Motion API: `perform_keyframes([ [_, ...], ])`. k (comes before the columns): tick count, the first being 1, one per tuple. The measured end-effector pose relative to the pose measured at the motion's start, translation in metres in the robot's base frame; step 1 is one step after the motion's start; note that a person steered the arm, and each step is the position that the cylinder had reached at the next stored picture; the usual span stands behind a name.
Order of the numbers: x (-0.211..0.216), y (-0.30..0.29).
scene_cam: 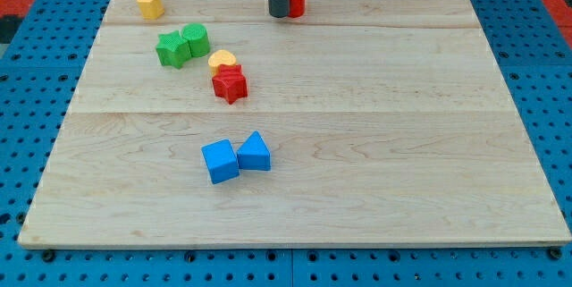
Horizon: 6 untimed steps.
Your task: Touch the top of the green circle
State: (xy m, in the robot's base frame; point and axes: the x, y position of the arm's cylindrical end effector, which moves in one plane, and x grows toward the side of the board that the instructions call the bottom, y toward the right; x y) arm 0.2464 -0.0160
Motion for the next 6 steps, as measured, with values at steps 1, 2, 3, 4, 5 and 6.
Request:
perform_keyframes([
  [1,0.000,-0.054],
  [2,0.012,-0.112],
  [3,0.027,-0.120],
  [4,0.038,-0.137],
  [5,0.045,-0.182],
  [6,0.089,-0.240],
])
